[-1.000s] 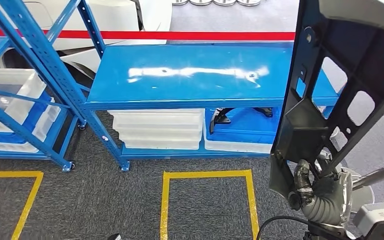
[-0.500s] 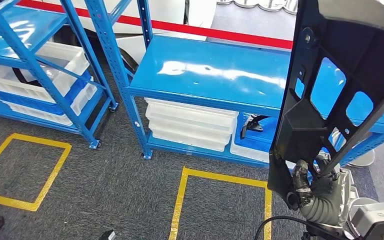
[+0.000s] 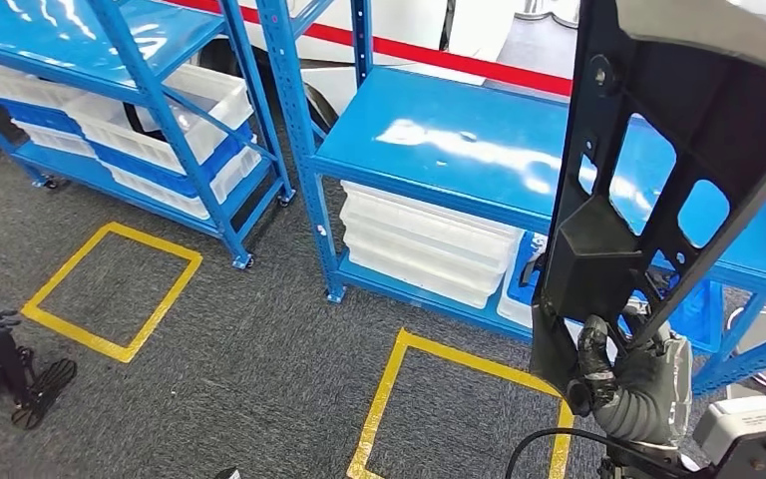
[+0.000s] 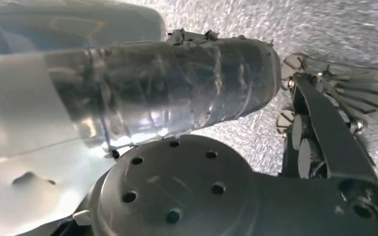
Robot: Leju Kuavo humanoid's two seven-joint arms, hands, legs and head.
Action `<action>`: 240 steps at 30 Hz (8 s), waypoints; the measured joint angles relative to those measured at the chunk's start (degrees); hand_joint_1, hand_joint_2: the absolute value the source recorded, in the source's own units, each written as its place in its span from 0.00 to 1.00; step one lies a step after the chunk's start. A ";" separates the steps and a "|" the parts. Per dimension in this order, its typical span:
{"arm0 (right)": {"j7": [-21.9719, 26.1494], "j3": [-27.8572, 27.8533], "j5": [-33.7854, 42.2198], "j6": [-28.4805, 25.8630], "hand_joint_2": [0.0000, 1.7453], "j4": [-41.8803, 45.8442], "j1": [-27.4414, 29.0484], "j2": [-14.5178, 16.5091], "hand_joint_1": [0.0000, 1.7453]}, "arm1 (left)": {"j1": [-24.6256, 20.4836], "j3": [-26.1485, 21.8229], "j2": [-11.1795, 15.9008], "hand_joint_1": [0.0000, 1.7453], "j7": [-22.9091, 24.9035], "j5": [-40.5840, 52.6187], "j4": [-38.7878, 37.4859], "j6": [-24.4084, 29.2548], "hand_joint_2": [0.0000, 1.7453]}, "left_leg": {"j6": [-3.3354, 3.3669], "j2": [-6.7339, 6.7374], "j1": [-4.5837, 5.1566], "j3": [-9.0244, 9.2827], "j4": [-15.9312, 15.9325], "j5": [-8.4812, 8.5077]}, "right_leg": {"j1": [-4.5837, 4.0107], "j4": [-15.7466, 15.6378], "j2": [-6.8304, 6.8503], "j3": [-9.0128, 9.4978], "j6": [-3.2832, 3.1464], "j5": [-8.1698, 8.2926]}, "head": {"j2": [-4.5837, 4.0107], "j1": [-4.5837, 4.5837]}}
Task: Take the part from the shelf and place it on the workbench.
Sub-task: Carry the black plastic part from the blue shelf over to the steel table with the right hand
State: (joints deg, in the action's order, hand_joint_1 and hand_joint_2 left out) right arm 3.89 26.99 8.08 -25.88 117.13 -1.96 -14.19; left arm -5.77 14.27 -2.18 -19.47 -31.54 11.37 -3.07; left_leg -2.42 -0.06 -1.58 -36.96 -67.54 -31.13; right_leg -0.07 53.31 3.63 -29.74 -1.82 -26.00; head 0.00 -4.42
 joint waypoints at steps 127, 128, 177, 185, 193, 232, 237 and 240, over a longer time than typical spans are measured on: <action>1.57 1.36 0.42 2.45 1.00 -2.21 -0.83 1.40 1.00 | -0.25 1.07 1.17 0.00 0.72 -0.44 0.00 -0.08 0.00 | 1.53 3.14 1.31 4.80 12.54 6.84 | 0.06 0.69 2.99 1.44 1.57 -0.82 | 0.00 -0.43; 1.59 1.39 0.43 2.54 1.00 -2.21 -0.88 1.41 1.00 | -0.24 1.07 1.17 0.00 0.74 -0.44 0.00 -0.10 0.00 | 2.00 2.35 1.32 4.62 12.60 7.01 | 0.10 0.68 3.57 1.54 1.89 -0.90 | 0.00 -0.35; 1.57 2.51 0.80 2.98 1.00 -2.62 -1.07 1.84 1.00 | 0.17 1.11 -0.22 0.00 1.31 -0.45 0.00 0.42 0.00 | 1.63 -5.30 1.39 1.33 9.48 6.77 | 0.28 -0.68 -4.69 1.22 0.50 0.75 | 0.00 -0.34; 1.54 2.62 0.97 3.07 1.00 -2.86 -0.80 1.88 1.00 | 0.06 1.16 0.80 0.00 1.43 -0.46 0.00 0.32 0.00 | -0.46 2.35 0.30 1.85 6.56 5.48 | 0.52 0.04 1.75 1.24 1.36 0.05 | 0.00 -0.59; 1.57 2.80 1.01 3.08 1.00 -2.85 -1.04 1.81 1.00 | -0.25 1.30 0.34 0.00 1.48 -0.46 0.00 0.49 0.00 | 3.10 0.06 0.35 3.77 11.54 7.18 | 0.80 6.66 -0.85 -1.12 4.03 -4.74 | 0.00 -0.21; 1.04 3.00 1.42 2.75 1.00 -3.13 -0.61 1.28 1.00 | -0.24 1.53 -0.61 0.00 1.86 -0.70 0.00 0.50 0.00 | 3.75 -6.88 1.31 2.61 10.89 8.03 | 0.39 5.09 -6.68 -1.66 1.23 -1.26 | 0.00 -0.16; 0.85 3.02 1.36 2.65 1.00 -3.08 -0.75 1.26 1.00 | 0.00 1.55 -0.88 0.00 2.01 -0.81 0.00 0.49 0.00 | 2.19 -7.31 0.92 1.65 10.62 8.17 | 0.18 0.40 -5.79 0.17 0.99 0.22 | 0.00 -0.09; 0.74 3.08 1.40 2.56 1.00 -3.10 -0.59 1.28 1.00 | -0.03 1.56 -0.68 0.00 2.10 -0.99 0.00 0.48 0.00 | 1.47 -1.86 1.03 -1.57 2.82 2.96 | 0.47 -0.97 -4.35 0.83 0.92 1.19 | 0.00 -0.45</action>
State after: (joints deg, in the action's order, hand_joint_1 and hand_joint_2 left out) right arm 4.63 30.07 9.47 -23.32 114.03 -2.55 -12.90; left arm -5.81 15.84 -2.86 -17.37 -32.53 11.37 -2.58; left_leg -0.94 -1.92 -0.55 -38.53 -64.72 -28.17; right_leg 0.40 52.35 -0.71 -28.91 -0.89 -24.81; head 0.00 -4.87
